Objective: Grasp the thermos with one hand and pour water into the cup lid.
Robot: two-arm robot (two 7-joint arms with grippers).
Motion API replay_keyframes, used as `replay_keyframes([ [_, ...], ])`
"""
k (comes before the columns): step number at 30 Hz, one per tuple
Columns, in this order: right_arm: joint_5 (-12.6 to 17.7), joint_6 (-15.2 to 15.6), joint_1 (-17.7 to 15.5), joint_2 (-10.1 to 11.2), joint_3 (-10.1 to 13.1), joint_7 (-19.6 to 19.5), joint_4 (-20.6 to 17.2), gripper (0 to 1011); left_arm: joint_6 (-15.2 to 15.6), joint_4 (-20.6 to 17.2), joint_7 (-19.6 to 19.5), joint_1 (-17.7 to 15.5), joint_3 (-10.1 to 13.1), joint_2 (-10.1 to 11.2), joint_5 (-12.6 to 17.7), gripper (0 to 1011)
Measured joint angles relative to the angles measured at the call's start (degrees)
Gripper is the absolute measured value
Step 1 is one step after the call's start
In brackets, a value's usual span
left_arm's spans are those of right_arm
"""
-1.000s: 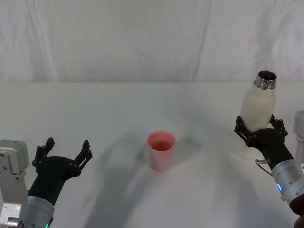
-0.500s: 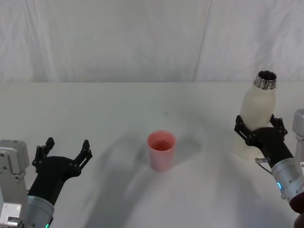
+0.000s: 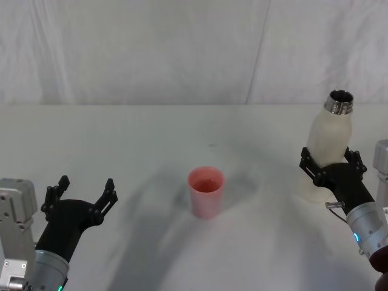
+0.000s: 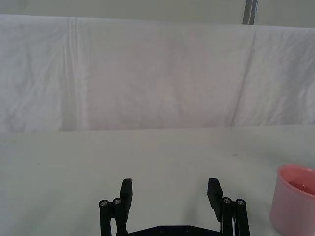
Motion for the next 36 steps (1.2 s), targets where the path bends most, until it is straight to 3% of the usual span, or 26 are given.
replay_keyframes([
  [22,0.9,0.0,0.0,0.2,0.4,0.5,-1.1,950,0.0,0.0,0.0,0.0,0.0,0.0,0.0,1001],
  [36,0.5,-0.2,1.2,2.4,-0.2,1.9,-3.5,949,0.0,0.0,0.0,0.0,0.0,0.0,0.0,1001],
])
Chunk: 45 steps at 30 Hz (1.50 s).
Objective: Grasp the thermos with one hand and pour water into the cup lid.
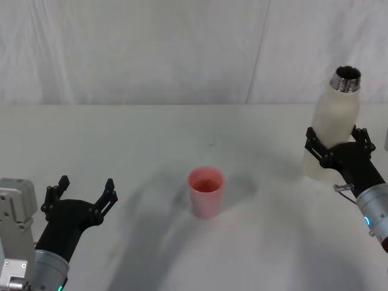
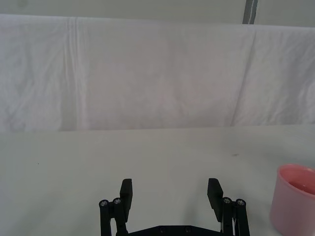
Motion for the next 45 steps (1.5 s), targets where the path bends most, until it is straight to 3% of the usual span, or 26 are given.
replay_keyframes([
  [9,-0.8,0.4,0.1,0.9,-0.6,0.3,-0.5,950,0.0,0.0,0.0,0.0,0.0,0.0,0.0,1001],
  [16,-3.9,0.7,0.8,2.7,-2.4,0.8,-1.3,950,0.0,0.0,0.0,0.0,0.0,0.0,0.0,1001],
  [29,-15.7,2.7,2.0,7.8,-7.8,0.8,-5.6,950,0.0,0.0,0.0,0.0,0.0,0.0,0.0,1001],
  [45,-27.1,7.4,3.1,9.8,-12.3,-0.1,-8.3,950,0.0,0.0,0.0,0.0,0.0,0.0,0.0,1001],
])
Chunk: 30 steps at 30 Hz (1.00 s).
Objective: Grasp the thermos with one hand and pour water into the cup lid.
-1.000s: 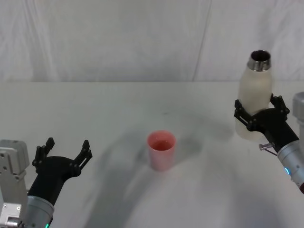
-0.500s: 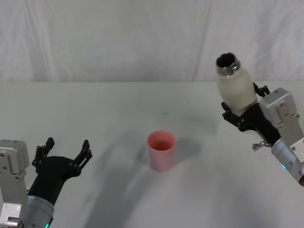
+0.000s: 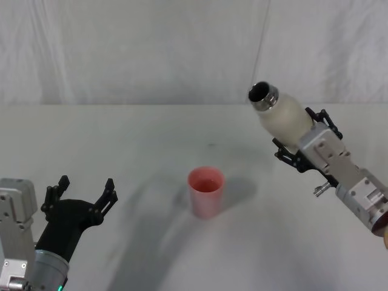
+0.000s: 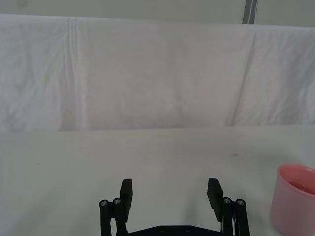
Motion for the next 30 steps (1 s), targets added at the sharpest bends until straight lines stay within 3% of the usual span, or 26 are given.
replay_keyframes([
  [13,-8.8,2.3,0.4,1.0,-3.5,-0.8,-0.2,950,0.0,0.0,0.0,0.0,0.0,0.0,0.0,1001],
  [30,-15.3,2.6,0.8,1.5,-6.7,-0.8,0.9,950,0.0,0.0,0.0,0.0,0.0,0.0,0.0,1001],
])
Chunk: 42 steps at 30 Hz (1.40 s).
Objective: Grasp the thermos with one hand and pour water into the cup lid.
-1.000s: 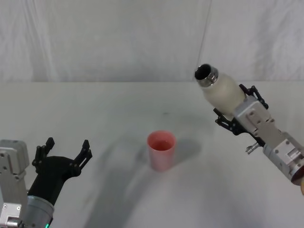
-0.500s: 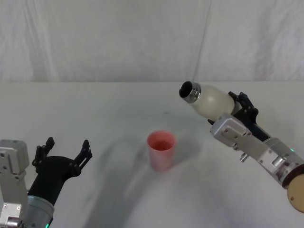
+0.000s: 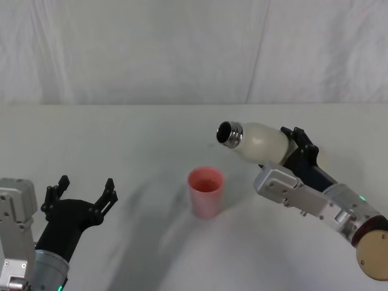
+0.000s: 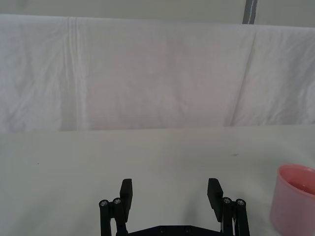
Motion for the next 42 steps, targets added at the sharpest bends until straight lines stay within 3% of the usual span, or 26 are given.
replay_keyframes([
  [13,-5.5,2.6,1.5,0.5,-2.8,1.1,1.3,950,0.0,0.0,0.0,0.0,0.0,0.0,0.0,1001],
  [42,-12.5,4.7,2.5,1.9,-5.3,1.6,-0.1,950,0.0,0.0,0.0,0.0,0.0,0.0,0.0,1001],
])
